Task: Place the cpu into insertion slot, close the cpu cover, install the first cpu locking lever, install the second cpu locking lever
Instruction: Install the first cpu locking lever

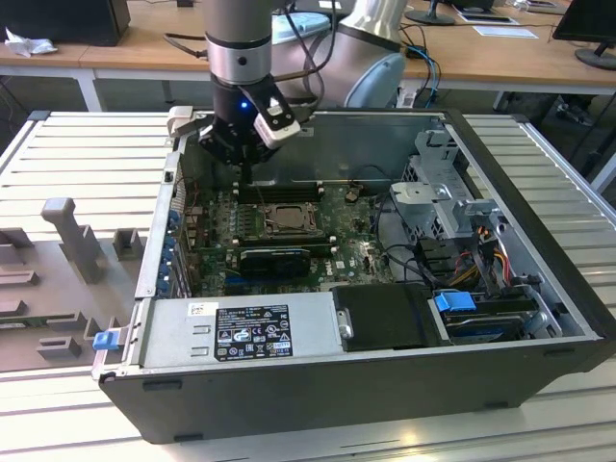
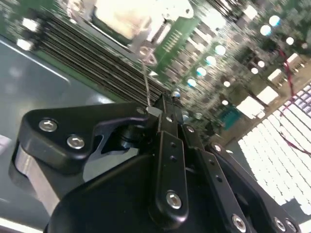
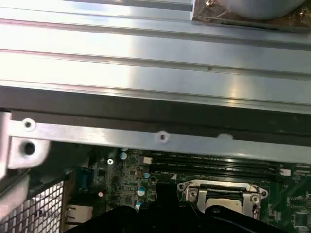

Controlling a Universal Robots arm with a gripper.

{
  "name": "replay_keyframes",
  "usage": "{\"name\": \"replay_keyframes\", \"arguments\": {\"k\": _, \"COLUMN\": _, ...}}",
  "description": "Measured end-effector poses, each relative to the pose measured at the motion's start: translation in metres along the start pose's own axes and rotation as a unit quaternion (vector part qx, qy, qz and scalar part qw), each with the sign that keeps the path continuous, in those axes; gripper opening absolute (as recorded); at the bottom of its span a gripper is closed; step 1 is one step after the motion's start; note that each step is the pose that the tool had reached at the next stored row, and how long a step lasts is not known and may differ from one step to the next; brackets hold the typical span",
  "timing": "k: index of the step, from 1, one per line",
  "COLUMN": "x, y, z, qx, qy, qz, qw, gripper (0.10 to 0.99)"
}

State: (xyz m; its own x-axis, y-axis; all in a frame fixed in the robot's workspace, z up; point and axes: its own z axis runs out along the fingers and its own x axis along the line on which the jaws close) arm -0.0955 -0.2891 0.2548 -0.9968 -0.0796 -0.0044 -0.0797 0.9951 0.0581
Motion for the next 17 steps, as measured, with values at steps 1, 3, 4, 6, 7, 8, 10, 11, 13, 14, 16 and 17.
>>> {"name": "replay_keyframes", "arguments": {"k": 1, "x": -0.0044, "y": -0.0002, "z": 0.0, "qx": 0.0001, "qy": 0.0, "qz": 0.0, "qw": 1.0, "gripper": 0.106}}
{"name": "replay_keyframes", "arguments": {"k": 3, "x": -0.0161, "y": -0.0009, "z": 0.0002, "qx": 0.0001, "qy": 0.0001, "qz": 0.0, "qw": 1.0, "gripper": 0.106}}
{"name": "replay_keyframes", "arguments": {"k": 4, "x": -0.0208, "y": -0.0011, "z": 0.0003, "qx": 0.0, "qy": 0.0, "qz": 0.0, "qw": 1.0, "gripper": 0.106}}
{"name": "replay_keyframes", "arguments": {"k": 6, "x": -0.0322, "y": -0.0021, "z": 0.0005, "qx": -0.0001, "qy": 0.0, "qz": 0.0, "qw": 1.0, "gripper": 0.106}}
{"name": "replay_keyframes", "arguments": {"k": 7, "x": -0.0322, "y": -0.0022, "z": 0.0007, "qx": -0.0032, "qy": -0.0003, "qz": 0.0, "qw": 1.0, "gripper": 0.106}}
{"name": "replay_keyframes", "arguments": {"k": 8, "x": -0.0323, "y": -0.0024, "z": 0.0011, "qx": -0.0069, "qy": -0.0005, "qz": 0.001, "qw": 1.0, "gripper": 0.106}}
{"name": "replay_keyframes", "arguments": {"k": 10, "x": -0.0337, "y": -0.0029, "z": 0.0038, "qx": -0.0092, "qy": -0.0009, "qz": 0.002, "qw": 1.0, "gripper": 0.106}}
{"name": "replay_keyframes", "arguments": {"k": 11, "x": -0.0349, "y": -0.0032, "z": 0.0059, "qx": -0.0091, "qy": -0.0009, "qz": 0.004, "qw": 1.0, "gripper": 0.106}}
{"name": "replay_keyframes", "arguments": {"k": 13, "x": -0.039, "y": -0.0039, "z": 0.012, "qx": -0.0099, "qy": -0.0012, "qz": 0.007, "qw": 0.9999, "gripper": 0.106}}
{"name": "replay_keyframes", "arguments": {"k": 14, "x": -0.0394, "y": -0.004, "z": 0.0139, "qx": -0.0119, "qy": -0.0013, "qz": 0.007, "qw": 0.9999, "gripper": 0.106}}
{"name": "replay_keyframes", "arguments": {"k": 16, "x": -0.0399, "y": -0.0042, "z": 0.0165, "qx": -0.0135, "qy": -0.0015, "qz": 0.007, "qw": 0.9999, "gripper": 0.106}}
{"name": "replay_keyframes", "arguments": {"k": 17, "x": -0.0412, "y": -0.0044, "z": 0.0183, "qx": -0.0136, "qy": -0.0014, "qz": 0.006, "qw": 0.9999, "gripper": 0.106}}
